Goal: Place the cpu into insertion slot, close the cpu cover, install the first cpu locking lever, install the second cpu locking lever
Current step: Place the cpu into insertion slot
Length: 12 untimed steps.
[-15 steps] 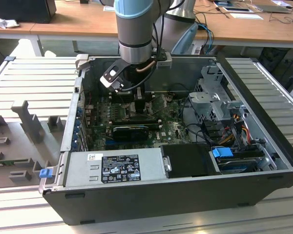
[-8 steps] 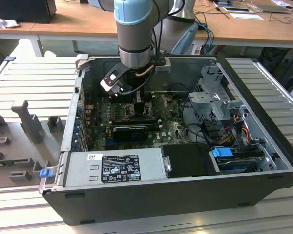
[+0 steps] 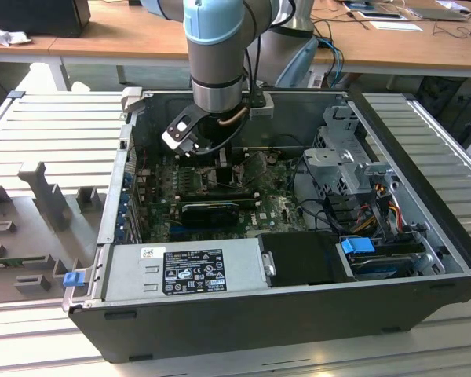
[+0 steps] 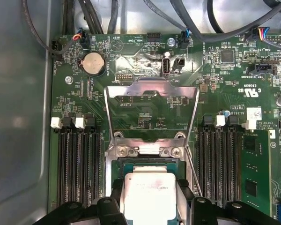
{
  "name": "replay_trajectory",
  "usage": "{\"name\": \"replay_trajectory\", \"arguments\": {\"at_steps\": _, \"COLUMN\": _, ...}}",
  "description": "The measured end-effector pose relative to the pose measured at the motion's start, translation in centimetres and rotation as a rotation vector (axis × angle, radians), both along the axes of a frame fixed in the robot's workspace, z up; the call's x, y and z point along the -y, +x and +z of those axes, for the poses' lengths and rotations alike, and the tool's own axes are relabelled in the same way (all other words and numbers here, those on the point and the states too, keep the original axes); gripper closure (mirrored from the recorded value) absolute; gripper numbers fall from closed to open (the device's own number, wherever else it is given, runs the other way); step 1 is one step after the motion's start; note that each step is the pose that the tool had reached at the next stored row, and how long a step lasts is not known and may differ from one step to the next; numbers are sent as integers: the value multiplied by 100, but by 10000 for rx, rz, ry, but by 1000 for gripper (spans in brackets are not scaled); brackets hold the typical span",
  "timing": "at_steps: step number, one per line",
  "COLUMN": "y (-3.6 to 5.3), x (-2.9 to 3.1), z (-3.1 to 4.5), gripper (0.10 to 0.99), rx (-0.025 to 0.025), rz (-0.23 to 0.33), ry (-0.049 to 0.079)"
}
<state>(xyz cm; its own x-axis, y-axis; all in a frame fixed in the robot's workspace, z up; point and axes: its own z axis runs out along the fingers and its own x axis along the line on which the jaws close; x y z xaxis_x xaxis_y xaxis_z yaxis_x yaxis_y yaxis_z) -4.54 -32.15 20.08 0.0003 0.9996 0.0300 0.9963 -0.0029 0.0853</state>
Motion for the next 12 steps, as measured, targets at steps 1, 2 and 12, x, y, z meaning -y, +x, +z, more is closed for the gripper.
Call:
{"name": "replay_trajectory", "arguments": {"at_steps": 1, "y": 0, "x": 0, "z": 0, "gripper": 557, "rx": -2, "rz": 0, "ry": -4}}
{"name": "replay_trajectory", "arguments": {"at_steps": 2, "y": 0, "x": 0, "z": 0, "gripper": 557, "rx": -1, "rz": -2, "ry": -4}}
{"name": "replay_trajectory", "arguments": {"at_steps": 12, "y": 4, "x": 0, "z": 7, "gripper": 478, "rx": 0, "rz": -2, "ry": -4}}
